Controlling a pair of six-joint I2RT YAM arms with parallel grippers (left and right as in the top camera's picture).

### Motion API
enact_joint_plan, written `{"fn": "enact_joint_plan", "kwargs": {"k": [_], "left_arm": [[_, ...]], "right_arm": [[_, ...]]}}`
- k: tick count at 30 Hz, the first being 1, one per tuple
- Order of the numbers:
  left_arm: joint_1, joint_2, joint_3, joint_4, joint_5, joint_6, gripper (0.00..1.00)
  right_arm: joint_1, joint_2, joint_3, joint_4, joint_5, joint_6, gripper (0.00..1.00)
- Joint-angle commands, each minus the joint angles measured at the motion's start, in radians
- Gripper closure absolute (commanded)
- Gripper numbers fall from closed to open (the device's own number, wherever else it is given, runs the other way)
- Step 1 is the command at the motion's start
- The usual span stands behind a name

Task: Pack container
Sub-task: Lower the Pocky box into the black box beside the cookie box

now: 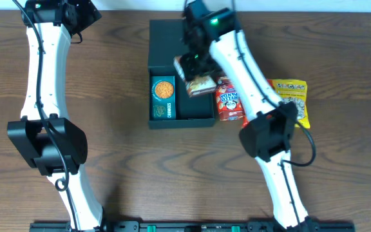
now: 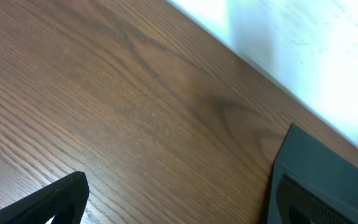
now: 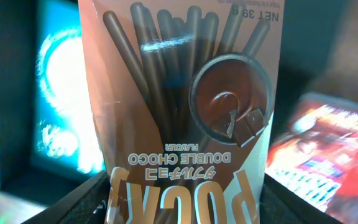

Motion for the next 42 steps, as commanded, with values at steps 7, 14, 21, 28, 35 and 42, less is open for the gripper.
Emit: {"fn": "enact_joint_plan", "kwargs": {"k": [7,14,21,28,35,42], "left_arm": [[0.004,-0.001,-0.003,-0.014,-0.003,0.006,0.02],[0.004,-0.001,-0.003,-0.02,-0.003,0.007,0.03],[0.004,-0.001,-0.003,-0.021,-0.003,0.018,0.02],[0.004,-0.001,-0.003,-0.02,-0.002,0.018,0.02],[0.004,-0.001,-0.003,-0.02,-0.002,0.017,0.02],[0.004,-0.001,-0.003,-0.02,-0.003,0.017,0.02]], "right_arm": [[0.073,-0.023,-0.118,-0.048,0.085,0.325,0.45],[0.066,-0.023,-0.28,0.098,0.142,0.44,0.51],[0.067,-0.023,-0.309,0.133,0.14,0.385,0.01],[0.049,-0.027,-0.211,0.058,0.133,0.329,0.02],[0.047,-0.033,-0.087,0.002,0.134,0.21,0.82],[0.047,-0.032,-0.222,0.071,0.117,0.136,0.99]]}}
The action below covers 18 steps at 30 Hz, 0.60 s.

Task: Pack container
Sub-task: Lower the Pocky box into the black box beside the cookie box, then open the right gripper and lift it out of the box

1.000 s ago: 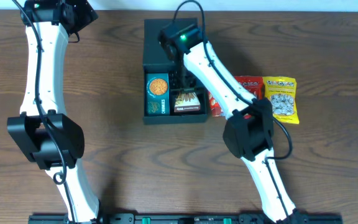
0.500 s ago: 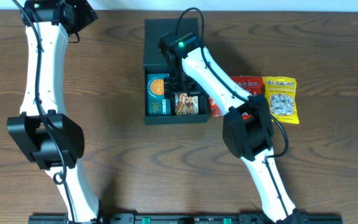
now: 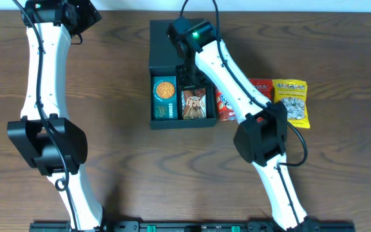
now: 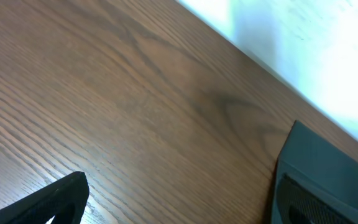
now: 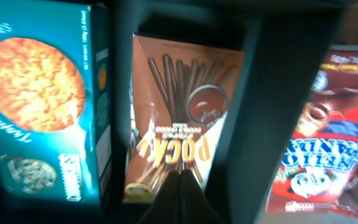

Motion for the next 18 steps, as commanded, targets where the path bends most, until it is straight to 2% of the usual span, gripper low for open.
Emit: {"fn": "enact_joint_plan", "kwargs": {"k": [1,8,18], "left_arm": [[0.004,-0.001,-0.003,-0.003,-0.003,0.014,0.03],[0.004,-0.001,-0.003,-0.002,-0.003,0.014,0.03],[0.004,-0.001,-0.003,0.002,-0.003,0.014,0.02]], "right_arm": [[0.0,-0.019,-0.08,0.018,-0.023,-0.076,0.98],[0.0,-0.019,-0.23,0.103,-0.101,-0.15,0.98],[0.001,-0.019,-0.248,0.198,-0.101,-0.154,0.98]]}}
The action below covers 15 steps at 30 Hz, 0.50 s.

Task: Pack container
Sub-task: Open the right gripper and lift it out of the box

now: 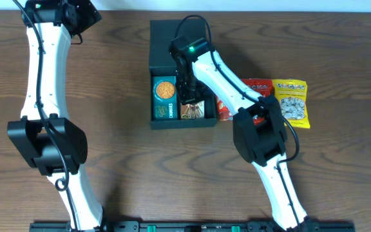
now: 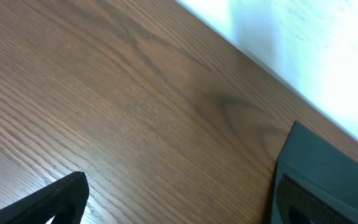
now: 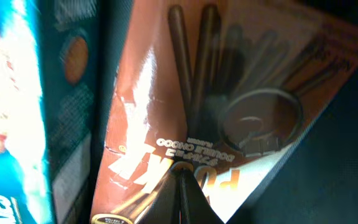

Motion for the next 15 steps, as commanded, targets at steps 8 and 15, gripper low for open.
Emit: {"fn": "enact_joint_plan", "kwargs": {"k": [8,15], "left_arm": [[0.004,-0.001,-0.003,0.003,-0.007,0.014,0.02],[0.004,-0.001,-0.003,0.004,-0.008,0.014,0.03]], "right_arm": [[-0.015,-0.092,0.159,-0.106,-0.003,-0.02,0.98],[-0.06,-0.242,0.219,-0.186,0.348,-0.022,0.98]]}}
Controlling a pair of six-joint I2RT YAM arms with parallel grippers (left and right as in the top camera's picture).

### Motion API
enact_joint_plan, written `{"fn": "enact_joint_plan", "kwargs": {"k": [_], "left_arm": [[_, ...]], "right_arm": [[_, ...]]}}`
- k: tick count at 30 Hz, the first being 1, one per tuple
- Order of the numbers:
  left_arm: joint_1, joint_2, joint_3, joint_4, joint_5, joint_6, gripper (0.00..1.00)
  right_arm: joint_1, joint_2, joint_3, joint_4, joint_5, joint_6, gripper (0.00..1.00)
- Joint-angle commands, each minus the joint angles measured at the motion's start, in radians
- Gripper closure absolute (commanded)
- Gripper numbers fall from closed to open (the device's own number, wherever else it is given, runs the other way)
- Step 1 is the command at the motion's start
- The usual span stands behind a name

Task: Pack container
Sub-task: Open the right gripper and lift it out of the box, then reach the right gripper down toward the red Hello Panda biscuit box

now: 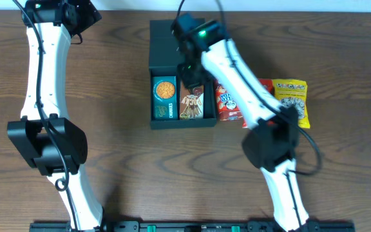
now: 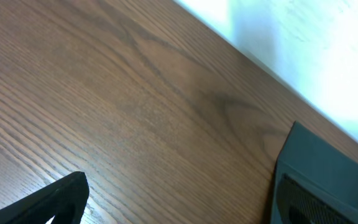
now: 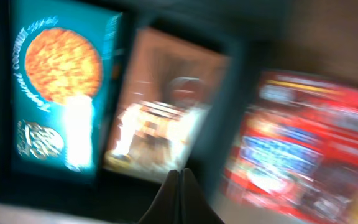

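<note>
The black container (image 1: 163,45) holds a teal cookie box (image 1: 163,98) on the left and a brown Pocky box (image 1: 192,103) lying flat beside it on the right. My right gripper (image 1: 189,72) hovers over the container's middle, shut with nothing in it; its closed fingertips (image 3: 180,186) point at the Pocky box (image 3: 163,118) and the teal box (image 3: 55,93). That view is blurred. My left gripper (image 1: 76,16) is far off at the table's back left, open and empty, with one black finger (image 2: 58,199) showing over bare wood.
A red snack bag (image 1: 229,100) lies on the table just right of the container, and a yellow bag (image 1: 292,100) lies further right. The red bag (image 3: 291,149) also shows in the right wrist view. A grey-green container corner (image 2: 322,162) sits right of the left gripper.
My right gripper was low in the container with its shut tip against the Pocky box. It is now higher and further back, clear of the box. The left arm has not moved.
My right gripper held the Pocky box tilted above the container. Then the box lay in the container's right side with the gripper shut and empty over it. Then the tip was down against the box, and now it is drawn back.
</note>
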Motion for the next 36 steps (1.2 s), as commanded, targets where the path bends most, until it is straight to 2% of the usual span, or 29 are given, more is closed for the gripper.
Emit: {"fn": "enact_joint_plan", "kwargs": {"k": [1,7,10,12,16,21,22,23,25,26,27,29,36], "left_arm": [[0.004,-0.001,-0.003,0.002,-0.007,0.014,0.02],[0.004,-0.001,-0.003,0.002,-0.014,0.014,0.02],[0.004,-0.001,-0.003,0.002,-0.035,0.014,0.04],[0.004,-0.001,-0.003,0.003,-0.036,0.014,0.04],[0.004,-0.001,-0.003,0.005,-0.036,0.013,0.04],[0.004,-0.001,-0.003,0.017,-0.036,0.014,0.05],[0.004,-0.001,-0.003,0.02,-0.036,0.014,0.05],[0.004,-0.001,-0.003,0.022,-0.036,0.014,0.05],[0.004,-0.001,-0.003,0.024,-0.036,0.014,0.05],[0.004,-0.001,-0.003,0.023,-0.036,0.014,0.05],[0.004,-0.001,-0.003,0.023,-0.035,0.014,0.05],[0.004,-0.001,-0.003,0.023,-0.035,0.014,0.05],[0.004,-0.001,-0.003,0.019,-0.035,0.014,0.05]], "right_arm": [[-0.053,-0.095,0.028,-0.039,0.222,-0.026,0.99],[-0.182,-0.097,-0.006,-0.071,0.175,-0.128,0.98],[-0.278,-0.097,-0.051,-0.038,0.021,-0.171,0.98],[-0.316,-0.097,-0.087,-0.019,-0.014,-0.169,0.98],[-0.362,-0.097,-0.233,0.061,-0.113,-0.169,0.99],[-0.353,-0.097,-0.428,0.186,-0.145,-0.158,0.96],[-0.348,-0.097,-0.439,0.198,-0.156,-0.158,0.82],[-0.336,-0.097,-0.452,0.213,-0.17,-0.158,0.57],[-0.315,-0.097,-0.467,0.239,-0.182,-0.158,0.35],[-0.302,-0.097,-0.47,0.249,-0.18,-0.158,0.18],[-0.293,-0.097,-0.473,0.257,-0.18,-0.158,0.1],[-0.278,-0.097,-0.479,0.271,-0.18,-0.158,0.01],[-0.239,-0.097,-0.546,0.351,-0.171,-0.158,0.01]]}}
